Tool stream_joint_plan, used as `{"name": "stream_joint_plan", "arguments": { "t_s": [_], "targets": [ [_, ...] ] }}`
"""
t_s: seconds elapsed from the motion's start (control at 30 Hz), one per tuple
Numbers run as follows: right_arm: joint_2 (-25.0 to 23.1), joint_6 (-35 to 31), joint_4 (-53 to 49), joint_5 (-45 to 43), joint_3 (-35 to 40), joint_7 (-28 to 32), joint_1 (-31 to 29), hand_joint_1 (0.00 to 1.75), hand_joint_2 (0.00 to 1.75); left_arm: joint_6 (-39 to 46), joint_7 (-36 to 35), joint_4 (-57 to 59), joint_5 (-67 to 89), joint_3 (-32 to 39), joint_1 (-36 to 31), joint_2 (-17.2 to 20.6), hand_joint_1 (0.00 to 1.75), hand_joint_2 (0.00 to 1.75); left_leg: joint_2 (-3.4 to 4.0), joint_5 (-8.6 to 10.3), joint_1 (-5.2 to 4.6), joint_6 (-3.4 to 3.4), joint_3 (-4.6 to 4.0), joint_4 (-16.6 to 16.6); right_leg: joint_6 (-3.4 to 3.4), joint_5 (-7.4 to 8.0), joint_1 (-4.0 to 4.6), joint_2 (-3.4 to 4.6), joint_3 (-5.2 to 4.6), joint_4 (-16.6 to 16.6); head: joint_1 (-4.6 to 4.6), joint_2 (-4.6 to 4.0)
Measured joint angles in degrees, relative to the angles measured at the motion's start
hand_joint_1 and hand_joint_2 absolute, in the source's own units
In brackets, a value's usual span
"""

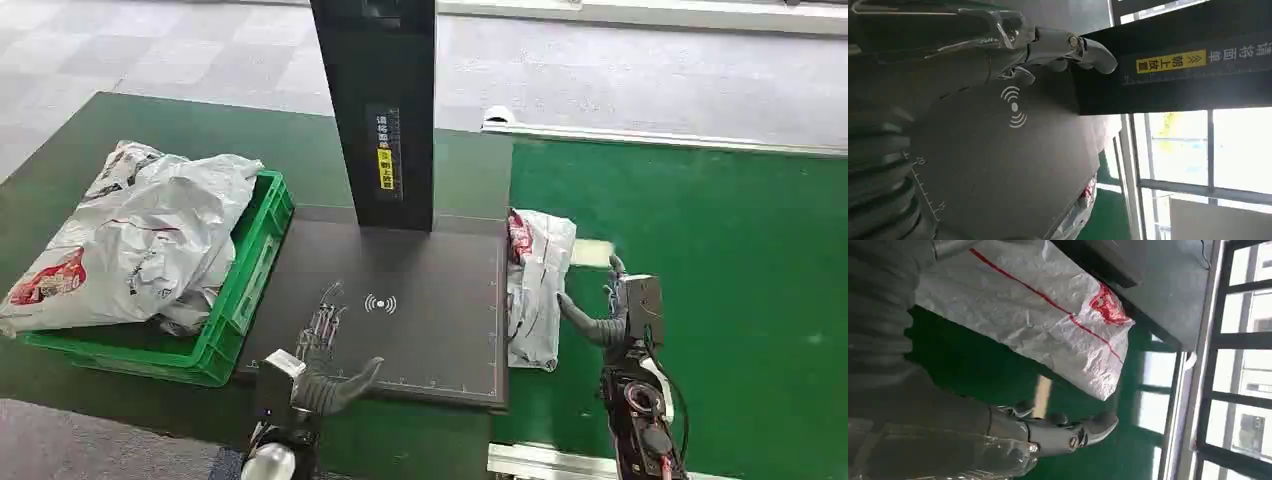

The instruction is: Moved the parcel from conveyor to table for the left to box.

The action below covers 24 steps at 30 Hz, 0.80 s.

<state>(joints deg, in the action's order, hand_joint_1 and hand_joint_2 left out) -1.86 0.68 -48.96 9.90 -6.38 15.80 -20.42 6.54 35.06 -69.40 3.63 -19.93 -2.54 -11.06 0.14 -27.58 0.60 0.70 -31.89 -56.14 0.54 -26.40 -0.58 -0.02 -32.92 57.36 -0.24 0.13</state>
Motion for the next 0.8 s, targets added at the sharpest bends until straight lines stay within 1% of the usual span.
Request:
{"name": "stream_joint_plan", "arguments": {
  "t_s": [0.23, 0.37, 0.57, 0.73, 0.8],
  "targets": [
    [0.17, 0.00, 4.97, 0.06, -0.70, -0.09, -2.32, 0.00, 1.75, 0.37, 0.00, 0.00, -0.02, -0.02, 0.00, 0.00, 0.00, 1.75, 0.01, -0.01, -0.02, 0.00, -0.06, 0.01, 0.00, -0.02, -0.02, 0.00, 0.00, 0.01, 0.02, 0.00],
    [0.57, 0.07, 8.76, 0.63, -0.98, -0.74, -4.75, 0.00, 1.75, 0.70, -0.02, 0.00, -0.15, -0.24, -0.19, 0.00, 0.00, 1.75, 0.01, 0.00, -0.03, 0.00, -0.04, -0.01, 0.00, -0.01, -0.04, 0.00, 0.00, 0.00, 0.02, 0.00],
    [0.81, 0.26, 11.67, 0.96, -1.05, -1.01, -6.55, 0.00, 1.75, 0.72, -0.02, 0.02, -0.18, -0.31, -0.36, 0.00, 0.00, 1.75, 0.00, 0.00, -0.02, 0.00, -0.04, -0.01, 0.00, -0.01, -0.02, 0.00, -0.01, 0.01, 0.00, 0.00],
    [0.79, 5.26, 16.91, 0.74, -1.14, -3.69, -10.14, 0.00, 1.75, 0.74, 0.00, 0.81, -0.81, -1.11, -1.35, 0.00, 0.00, 1.75, 0.03, 0.00, -0.02, 0.00, -0.05, 0.00, 0.00, -0.01, -0.02, 0.00, -0.03, 0.01, 0.02, 0.00],
    [0.74, 6.16, 18.96, 0.74, -1.14, -4.74, -11.59, 0.00, 1.75, 0.72, 0.00, 1.31, -1.03, -1.62, -1.94, -0.02, 0.00, 1.75, 0.01, 0.01, -0.02, 0.00, -0.05, 0.00, 0.00, -0.01, -0.02, 0.00, -0.01, 0.01, 0.02, 0.00]
  ]
}}
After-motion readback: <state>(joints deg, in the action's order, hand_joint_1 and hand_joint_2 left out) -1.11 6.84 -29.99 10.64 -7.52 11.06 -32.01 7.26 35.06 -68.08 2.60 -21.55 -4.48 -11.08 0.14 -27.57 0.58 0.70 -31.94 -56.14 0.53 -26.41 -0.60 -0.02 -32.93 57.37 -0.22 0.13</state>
